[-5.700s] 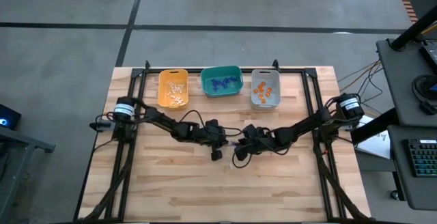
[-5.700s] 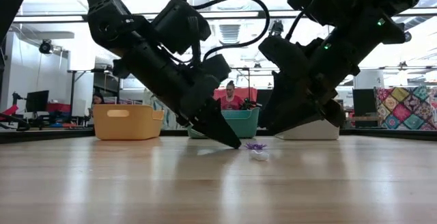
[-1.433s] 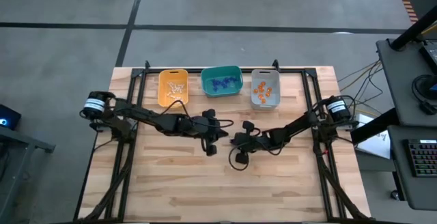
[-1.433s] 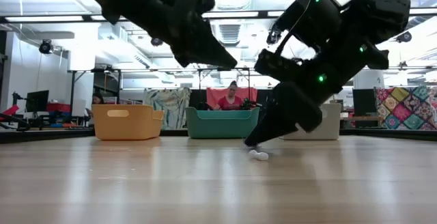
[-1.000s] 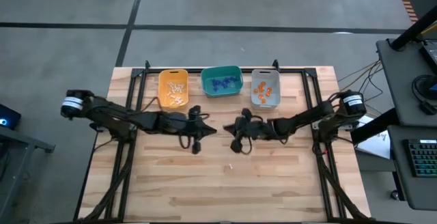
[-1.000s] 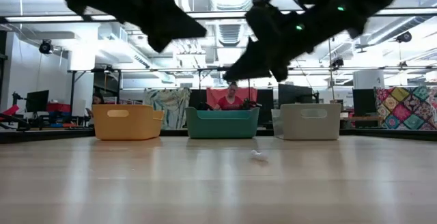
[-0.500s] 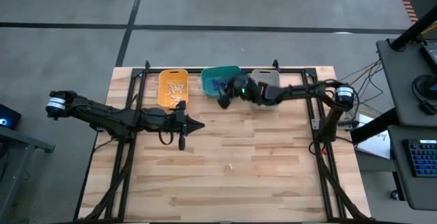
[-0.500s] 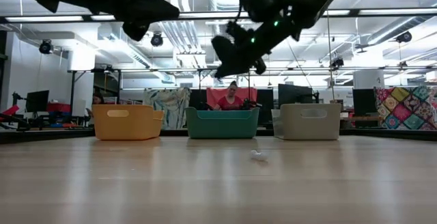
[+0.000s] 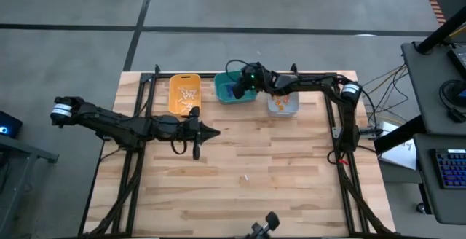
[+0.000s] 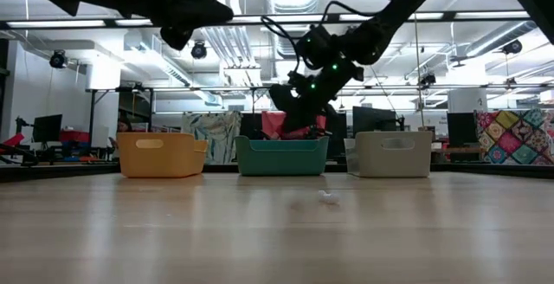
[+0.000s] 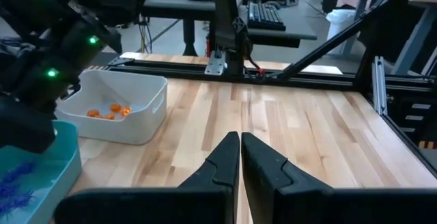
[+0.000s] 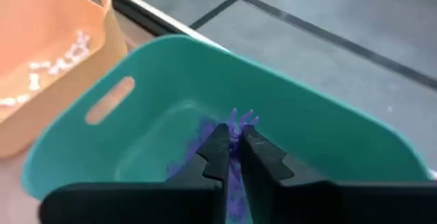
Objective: Sort Halloween decoration
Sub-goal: Put the violet spider toy into the green bin, then put the white bone toy into the yellow bin
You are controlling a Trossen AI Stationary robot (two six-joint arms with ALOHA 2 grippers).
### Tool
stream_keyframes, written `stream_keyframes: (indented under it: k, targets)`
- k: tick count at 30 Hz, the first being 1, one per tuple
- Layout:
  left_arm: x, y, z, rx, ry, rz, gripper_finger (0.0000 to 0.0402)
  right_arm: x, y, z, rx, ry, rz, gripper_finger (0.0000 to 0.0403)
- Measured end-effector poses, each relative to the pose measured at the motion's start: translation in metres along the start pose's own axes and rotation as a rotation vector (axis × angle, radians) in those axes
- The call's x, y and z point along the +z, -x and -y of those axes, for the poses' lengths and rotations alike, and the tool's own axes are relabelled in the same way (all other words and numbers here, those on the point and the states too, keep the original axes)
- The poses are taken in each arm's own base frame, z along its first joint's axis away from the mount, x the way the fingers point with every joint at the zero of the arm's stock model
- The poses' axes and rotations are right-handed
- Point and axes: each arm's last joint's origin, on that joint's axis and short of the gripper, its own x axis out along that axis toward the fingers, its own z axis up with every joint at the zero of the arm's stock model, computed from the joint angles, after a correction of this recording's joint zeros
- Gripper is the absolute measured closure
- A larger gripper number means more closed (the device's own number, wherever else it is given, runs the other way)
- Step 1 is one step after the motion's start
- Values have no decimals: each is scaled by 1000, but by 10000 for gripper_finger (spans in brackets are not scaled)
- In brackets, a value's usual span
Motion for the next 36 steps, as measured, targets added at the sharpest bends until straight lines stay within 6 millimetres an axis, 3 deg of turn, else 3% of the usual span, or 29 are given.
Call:
stream_keyframes:
  k: [9,16,20,24,29,36]
  targets:
    - [-4,-4,1,1,0,-16,402,11,3,0,-2,5,-8,293]
    - [-13,-12,2,4,42,-58,402,28,10,-8,21,19,-50,261]
    - [-25,-20,4,-15,27,-118,402,37,24,-24,188,84,-139,258]
    - [-40,-30,10,-112,44,-184,402,40,54,-43,364,141,-301,267]
    - [-56,-39,21,-190,51,-232,402,23,99,-70,412,215,-523,282]
    - [-69,-50,33,-264,66,-215,402,-37,143,-127,494,358,-718,296]
